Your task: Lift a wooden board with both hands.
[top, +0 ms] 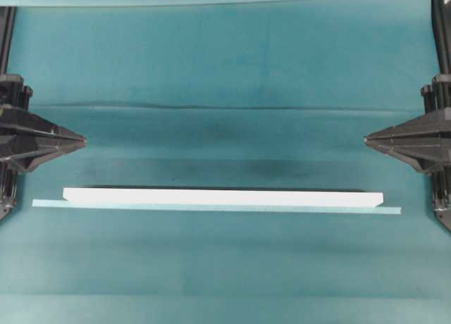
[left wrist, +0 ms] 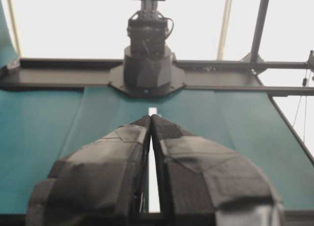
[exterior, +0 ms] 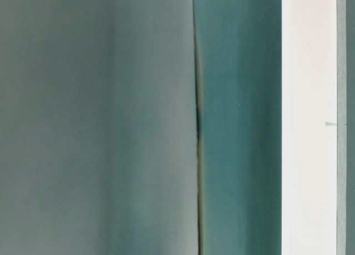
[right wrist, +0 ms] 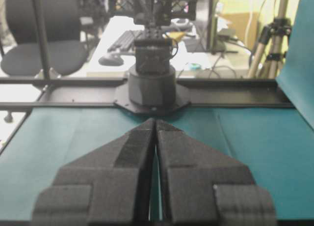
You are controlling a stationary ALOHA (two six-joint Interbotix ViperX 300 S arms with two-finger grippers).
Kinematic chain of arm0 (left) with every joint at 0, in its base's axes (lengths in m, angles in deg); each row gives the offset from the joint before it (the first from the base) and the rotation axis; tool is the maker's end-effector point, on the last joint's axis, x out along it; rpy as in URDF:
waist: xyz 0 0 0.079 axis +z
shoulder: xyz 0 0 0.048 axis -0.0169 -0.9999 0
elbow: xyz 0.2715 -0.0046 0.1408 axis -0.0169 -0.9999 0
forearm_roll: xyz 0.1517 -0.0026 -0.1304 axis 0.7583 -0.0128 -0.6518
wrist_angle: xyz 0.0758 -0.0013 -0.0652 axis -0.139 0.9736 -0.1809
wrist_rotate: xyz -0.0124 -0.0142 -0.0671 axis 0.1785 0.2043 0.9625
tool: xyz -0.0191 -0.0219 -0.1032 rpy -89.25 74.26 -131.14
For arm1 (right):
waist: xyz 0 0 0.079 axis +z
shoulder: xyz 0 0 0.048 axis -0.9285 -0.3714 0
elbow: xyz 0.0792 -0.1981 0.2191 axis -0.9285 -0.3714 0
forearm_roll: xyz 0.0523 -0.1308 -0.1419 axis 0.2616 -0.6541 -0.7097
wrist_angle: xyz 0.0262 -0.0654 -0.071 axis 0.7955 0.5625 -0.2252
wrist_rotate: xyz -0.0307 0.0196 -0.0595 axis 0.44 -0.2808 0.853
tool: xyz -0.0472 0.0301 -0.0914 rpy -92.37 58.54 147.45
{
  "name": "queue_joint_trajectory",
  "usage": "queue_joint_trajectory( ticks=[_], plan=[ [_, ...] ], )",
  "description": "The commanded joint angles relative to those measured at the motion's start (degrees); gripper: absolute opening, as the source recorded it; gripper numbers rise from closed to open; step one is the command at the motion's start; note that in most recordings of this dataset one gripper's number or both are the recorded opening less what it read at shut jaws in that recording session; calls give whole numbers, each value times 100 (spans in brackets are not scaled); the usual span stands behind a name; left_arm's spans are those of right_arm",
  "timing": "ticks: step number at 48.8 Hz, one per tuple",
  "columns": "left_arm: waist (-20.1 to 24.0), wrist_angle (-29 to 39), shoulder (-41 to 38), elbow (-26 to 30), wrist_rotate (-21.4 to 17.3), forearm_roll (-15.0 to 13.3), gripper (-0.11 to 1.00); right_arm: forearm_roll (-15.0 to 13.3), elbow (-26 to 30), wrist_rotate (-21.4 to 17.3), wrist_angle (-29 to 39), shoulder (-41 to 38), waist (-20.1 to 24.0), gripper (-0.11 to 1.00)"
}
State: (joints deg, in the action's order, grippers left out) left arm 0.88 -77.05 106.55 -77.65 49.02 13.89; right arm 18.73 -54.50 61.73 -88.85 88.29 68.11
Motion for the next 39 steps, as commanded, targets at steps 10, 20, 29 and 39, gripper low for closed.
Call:
queue_joint_trajectory(
  ticks=[10,20,29,39],
  plan=[
    [97,1160,-448,773,229,70,-2,712,677,-202,1318,-334,-211,1],
    [97,2303,-949,1521,246,70,-2,721,1362,-501,2874,-826,-290,1],
    [97,3384,-1652,2250,229,70,-2,721,1802,-817,3850,-1538,-264,1],
    [97,4140,-2312,2610,229,70,-2,703,2408,-826,4913,-2417,-185,1]
  ],
)
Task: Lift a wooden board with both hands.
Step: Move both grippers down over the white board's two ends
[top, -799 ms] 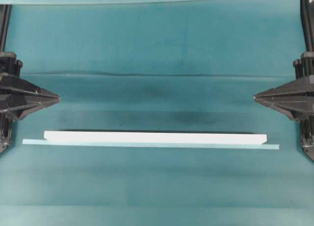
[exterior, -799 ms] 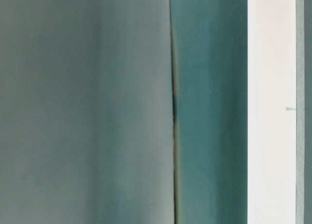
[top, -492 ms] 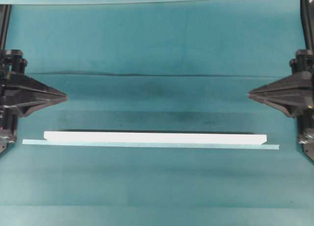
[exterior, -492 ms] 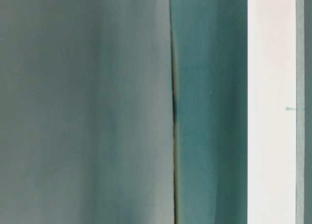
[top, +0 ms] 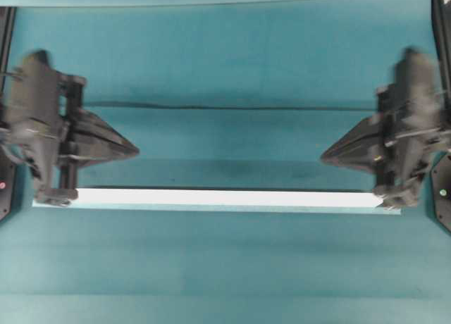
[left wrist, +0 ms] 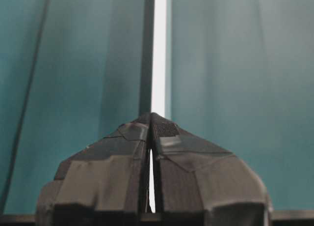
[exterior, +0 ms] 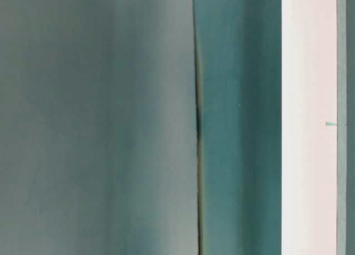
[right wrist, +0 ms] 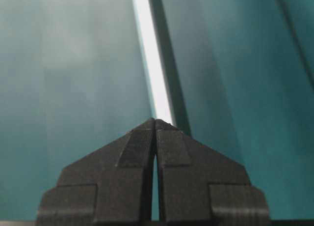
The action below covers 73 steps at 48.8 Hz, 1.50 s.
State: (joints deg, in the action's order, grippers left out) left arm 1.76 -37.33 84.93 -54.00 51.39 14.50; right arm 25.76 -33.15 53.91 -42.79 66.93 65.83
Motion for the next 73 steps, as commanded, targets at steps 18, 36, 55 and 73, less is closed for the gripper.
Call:
queue_joint_trajectory(
  ticks=[18,36,55,73],
  plan=[
    [9,1485,-1099,888,-88,26,-2,-264,1204,-9,1696,-1397,202,1],
    [0,1898,-1573,1134,-202,35,-1,-299,1661,26,2470,-1986,246,14],
    [-53,1925,-1652,932,-123,35,85,-431,1512,18,2373,-2241,413,95],
    [-193,1450,-2452,554,-105,35,99,-492,1195,18,2039,-2602,448,95]
  ],
)
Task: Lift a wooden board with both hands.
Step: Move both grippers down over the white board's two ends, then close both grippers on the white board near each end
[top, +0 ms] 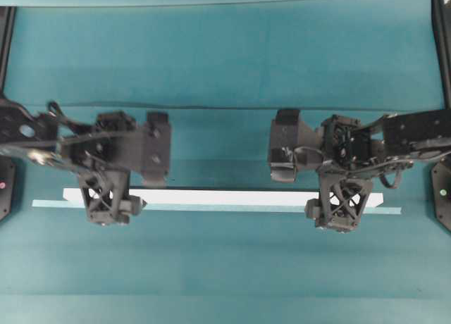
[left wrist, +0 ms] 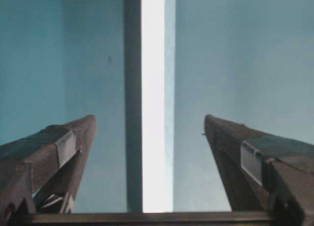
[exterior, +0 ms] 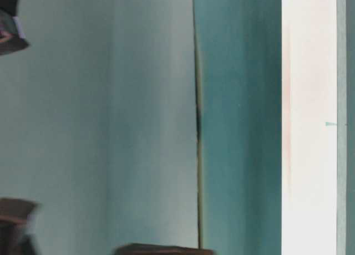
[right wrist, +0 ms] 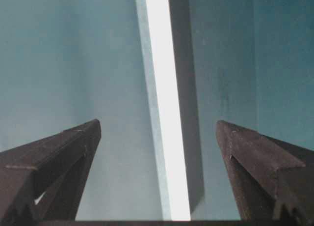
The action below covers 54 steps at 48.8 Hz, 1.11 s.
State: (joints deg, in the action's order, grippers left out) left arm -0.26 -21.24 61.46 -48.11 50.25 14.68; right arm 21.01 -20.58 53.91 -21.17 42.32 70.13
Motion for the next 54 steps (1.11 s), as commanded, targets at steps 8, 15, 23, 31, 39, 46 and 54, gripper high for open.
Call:
queue_joint_trajectory(
  ticks=[8,15,23,31,39,46,54],
  plan=[
    [26,-387,-413,-132,18,18,99,-18,-220,44,-448,-316,18,95],
    [62,-606,-598,-176,18,18,99,-70,-316,53,-791,-466,18,95],
    [88,-747,-782,-246,18,9,99,-105,-439,62,-1037,-686,18,95],
    [97,-835,-888,-299,44,18,99,-105,-492,70,-1151,-861,9,95],
    [167,-1046,-949,-466,149,18,99,-105,-492,70,-1266,-984,18,95],
    [167,-1055,-940,-519,237,18,99,-105,-510,70,-1292,-1072,18,95],
    [158,-1081,-940,-519,299,9,99,-105,-606,53,-1459,-1107,18,95]
  ],
)
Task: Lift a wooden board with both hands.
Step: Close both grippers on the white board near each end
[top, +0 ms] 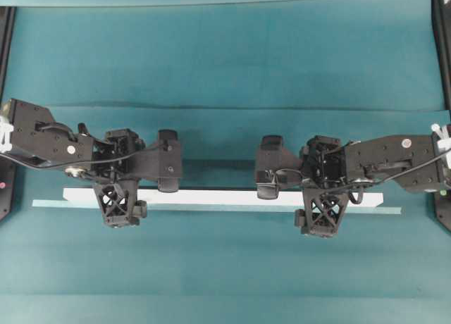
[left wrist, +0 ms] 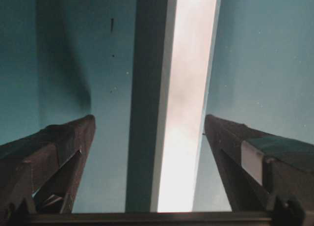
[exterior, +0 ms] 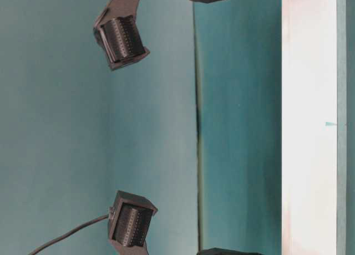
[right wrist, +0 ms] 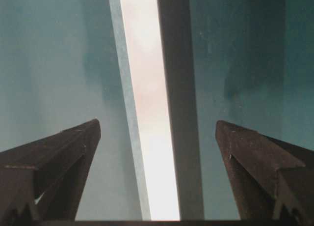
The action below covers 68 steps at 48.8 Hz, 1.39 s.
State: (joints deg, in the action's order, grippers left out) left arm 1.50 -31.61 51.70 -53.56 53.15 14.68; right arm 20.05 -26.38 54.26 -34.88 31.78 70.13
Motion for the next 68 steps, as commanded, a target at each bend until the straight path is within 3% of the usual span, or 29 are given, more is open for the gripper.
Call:
queue_joint_trajectory(
  ticks=[1,12,17,20,26,28,31,51,68],
  plan=[
    [-18,-53,26,26,9,18,99,-9,-35,18,-105,-62,18,95],
    [-44,-123,9,88,70,18,98,-9,-88,-26,-193,-70,18,92],
    [-62,-114,-9,105,281,18,90,-9,-88,-53,-193,-97,18,79],
    [-70,-105,-9,105,360,18,78,-9,-70,-88,-176,-105,26,65],
    [-79,-79,0,105,404,18,41,-9,-53,-97,-167,-114,35,27],
    [-79,-79,0,105,439,18,30,-9,-53,-97,-167,-123,35,21],
    [-97,-88,0,105,448,9,19,0,-35,-97,-167,-132,62,22],
    [-114,-79,9,114,519,9,18,0,-18,-105,-88,-132,105,22],
    [-114,510,545,316,835,18,19,-9,475,-97,721,211,97,22]
  ],
)
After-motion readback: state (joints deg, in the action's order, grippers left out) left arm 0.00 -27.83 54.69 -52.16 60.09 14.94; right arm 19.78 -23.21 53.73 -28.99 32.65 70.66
